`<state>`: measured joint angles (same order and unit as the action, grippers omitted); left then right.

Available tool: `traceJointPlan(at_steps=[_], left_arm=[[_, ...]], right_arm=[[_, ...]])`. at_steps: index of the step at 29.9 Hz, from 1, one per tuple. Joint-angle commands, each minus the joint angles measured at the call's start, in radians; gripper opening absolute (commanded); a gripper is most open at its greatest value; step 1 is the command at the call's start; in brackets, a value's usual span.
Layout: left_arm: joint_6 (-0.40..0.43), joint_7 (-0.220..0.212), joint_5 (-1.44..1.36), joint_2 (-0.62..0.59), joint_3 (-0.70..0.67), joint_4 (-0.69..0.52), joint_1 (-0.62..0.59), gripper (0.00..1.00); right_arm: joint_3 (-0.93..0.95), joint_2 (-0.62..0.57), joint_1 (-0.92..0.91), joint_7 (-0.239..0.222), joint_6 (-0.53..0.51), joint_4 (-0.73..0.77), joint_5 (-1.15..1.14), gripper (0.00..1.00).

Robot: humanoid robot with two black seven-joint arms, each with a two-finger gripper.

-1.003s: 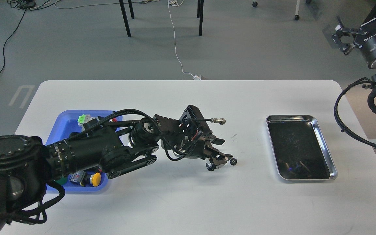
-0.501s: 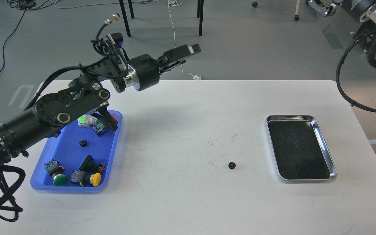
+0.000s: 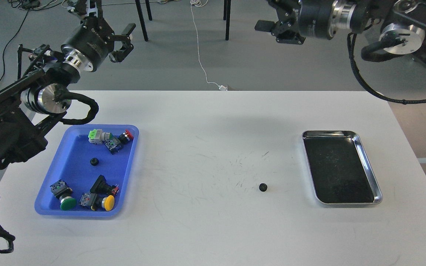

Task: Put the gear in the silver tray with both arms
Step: 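Reach the right gripper down to the black gear on the table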

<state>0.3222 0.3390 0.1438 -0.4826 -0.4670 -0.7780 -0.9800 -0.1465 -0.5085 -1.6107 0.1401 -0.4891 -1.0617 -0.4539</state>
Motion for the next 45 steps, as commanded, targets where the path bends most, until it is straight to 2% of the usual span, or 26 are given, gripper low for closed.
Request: traceJointPlan(at_steps=[1,4,9,11,17,23,30,39,45], left_arm=[[0.005,-0.003,0.016,-0.01,-0.047,0.0,0.026,0.98],[0.006,-0.003,0.014,-0.01,-0.061,0.0,0.035,0.98],[0.005,-0.003,0.016,-0.01,-0.062,0.0,0.035,0.98],[0.005,-0.003,0.016,-0.01,-0.062,0.0,0.035,0.98],[0.005,-0.003,0.014,-0.01,-0.062,-0.001,0.035,0.98],[0.005,-0.003,0.01,-0.008,-0.062,-0.004,0.035,0.98],[-0.012,0.003,0.011,-0.011,-0.067,-0.056,0.03,0.98],[-0.032,0.005,0.005,-0.028,-0.065,-0.067,0.027,0.98],[-0.031,0.005,0.005,-0.03,-0.068,-0.066,0.027,0.98]], right_arm=[[-0.119,0.033,-0.066,0.001,0.0,-0.081,-0.19,0.96],[-0.192,0.102,-0.069,0.013,0.0,-0.092,-0.294,0.93],[-0.367,0.209,-0.06,0.091,0.0,-0.124,-0.454,0.9],[-0.438,0.248,-0.046,0.102,0.0,-0.12,-0.521,0.87],[-0.533,0.303,0.024,0.104,0.01,-0.116,-0.673,0.75],[-0.597,0.3,0.044,0.104,0.047,-0.118,-0.772,0.71],[-0.599,0.318,0.078,0.102,0.075,-0.113,-0.772,0.69],[-0.602,0.331,0.092,0.072,0.073,-0.115,-0.77,0.54],[-0.604,0.332,0.104,0.072,0.075,-0.115,-0.772,0.5]])
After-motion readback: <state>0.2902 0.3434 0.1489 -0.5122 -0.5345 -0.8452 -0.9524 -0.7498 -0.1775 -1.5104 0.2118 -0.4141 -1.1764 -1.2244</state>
